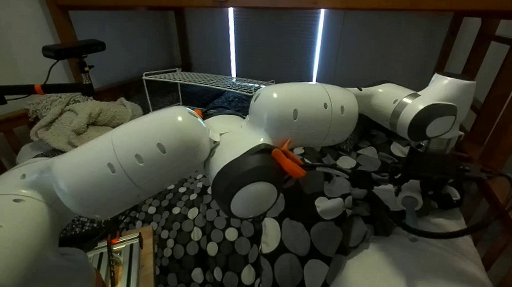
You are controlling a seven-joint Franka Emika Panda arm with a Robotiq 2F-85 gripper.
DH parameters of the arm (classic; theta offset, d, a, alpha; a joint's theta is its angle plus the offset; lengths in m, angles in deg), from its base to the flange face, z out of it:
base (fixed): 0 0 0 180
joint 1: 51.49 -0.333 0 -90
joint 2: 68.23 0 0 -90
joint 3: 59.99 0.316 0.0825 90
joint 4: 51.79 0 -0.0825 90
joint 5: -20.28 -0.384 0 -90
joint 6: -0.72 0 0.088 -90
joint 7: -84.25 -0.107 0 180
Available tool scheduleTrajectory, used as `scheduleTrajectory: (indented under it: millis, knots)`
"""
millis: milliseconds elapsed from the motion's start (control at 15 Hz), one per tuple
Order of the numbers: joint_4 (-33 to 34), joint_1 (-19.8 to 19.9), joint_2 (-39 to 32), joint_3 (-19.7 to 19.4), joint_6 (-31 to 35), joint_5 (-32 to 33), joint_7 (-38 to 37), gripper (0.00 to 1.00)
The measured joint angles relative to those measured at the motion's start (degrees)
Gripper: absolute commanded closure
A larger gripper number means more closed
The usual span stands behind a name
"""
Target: Pick up the bottom right corner of the black comforter and unfold it diagonally, pick up the lint roller and put it on top of the black comforter
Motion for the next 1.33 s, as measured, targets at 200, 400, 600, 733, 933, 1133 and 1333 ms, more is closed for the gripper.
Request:
scheduleTrajectory:
  millis: [200, 400, 600, 733, 933, 1133, 1333]
  knots:
    - [-0.1, -2.8, 0.5, 1.7, -3.5, -0.2, 0.7, 0.58]
    - [-0.1, -5.6, 0.8, 2.8, -8.2, -0.2, 0.6, 0.58]
    - [-0.2, -7.6, 1.1, 3.6, -13.6, -0.2, 1.0, 0.58]
    - [-0.2, -8.5, 1.5, 3.8, -17.1, -0.2, 1.9, 0.58]
    - [-0.3, -9.4, 1.8, 4.1, -22.1, -0.2, 4.2, 0.58]
    - [-0.7, -9.8, 1.8, 4.0, -25.7, -0.2, 5.2, 0.02]
    - [-0.6, -9.9, 1.9, 4.2, -26.0, -0.4, 5.3, 0.0]
